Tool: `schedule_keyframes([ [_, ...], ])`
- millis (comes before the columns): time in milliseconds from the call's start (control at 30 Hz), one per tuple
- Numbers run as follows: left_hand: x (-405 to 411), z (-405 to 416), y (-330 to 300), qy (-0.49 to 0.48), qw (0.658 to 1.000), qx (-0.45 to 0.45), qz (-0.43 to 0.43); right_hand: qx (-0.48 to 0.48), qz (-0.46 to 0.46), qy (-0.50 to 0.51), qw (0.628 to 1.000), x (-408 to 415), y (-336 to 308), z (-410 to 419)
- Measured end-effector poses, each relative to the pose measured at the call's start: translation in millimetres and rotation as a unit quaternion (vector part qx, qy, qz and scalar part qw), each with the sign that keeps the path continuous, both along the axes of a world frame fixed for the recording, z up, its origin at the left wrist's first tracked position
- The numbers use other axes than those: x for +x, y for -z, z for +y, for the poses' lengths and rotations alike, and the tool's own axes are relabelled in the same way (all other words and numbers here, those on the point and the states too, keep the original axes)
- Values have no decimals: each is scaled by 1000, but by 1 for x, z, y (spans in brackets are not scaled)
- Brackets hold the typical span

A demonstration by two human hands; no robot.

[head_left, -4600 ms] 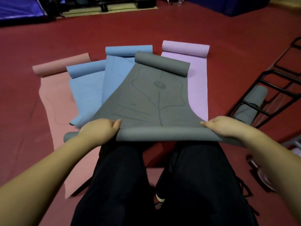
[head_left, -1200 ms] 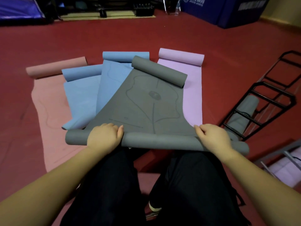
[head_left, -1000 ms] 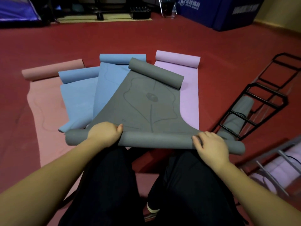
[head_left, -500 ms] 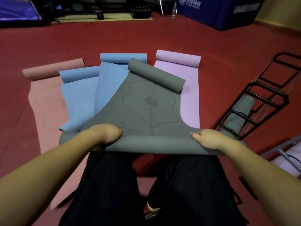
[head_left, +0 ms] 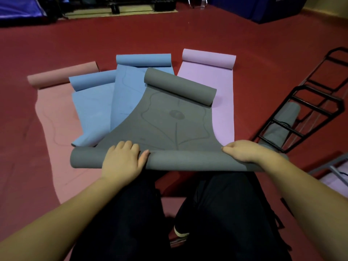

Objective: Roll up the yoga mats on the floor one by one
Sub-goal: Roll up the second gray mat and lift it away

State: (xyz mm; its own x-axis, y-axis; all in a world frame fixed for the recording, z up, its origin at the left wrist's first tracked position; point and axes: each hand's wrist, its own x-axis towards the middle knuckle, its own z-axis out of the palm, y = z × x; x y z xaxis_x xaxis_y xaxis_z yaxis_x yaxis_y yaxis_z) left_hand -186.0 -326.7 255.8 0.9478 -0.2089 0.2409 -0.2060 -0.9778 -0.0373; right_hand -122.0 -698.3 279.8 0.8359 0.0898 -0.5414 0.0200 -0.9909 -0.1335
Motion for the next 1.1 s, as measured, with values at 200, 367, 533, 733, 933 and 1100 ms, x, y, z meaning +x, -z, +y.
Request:
schedule_keyframes([
  [200,25,0,-13,-27,998,-19,60,31,-316,14,948,-25,17,4],
  [367,55,-6,-23,-64,978,2,199,-2,-405,-16,914,-51,35,7],
  [533,74,-7,-34,-52,945,27,321,-23,-399,-9,917,-43,33,9],
  [733,56,0,-22,-40,977,-8,210,-42,-331,3,943,-19,19,13],
  [933,26,6,-2,-38,996,-7,81,-44,-272,-3,961,-6,14,18],
  [1100,39,-3,-22,-51,990,-12,131,-42,-213,-4,976,0,2,19],
])
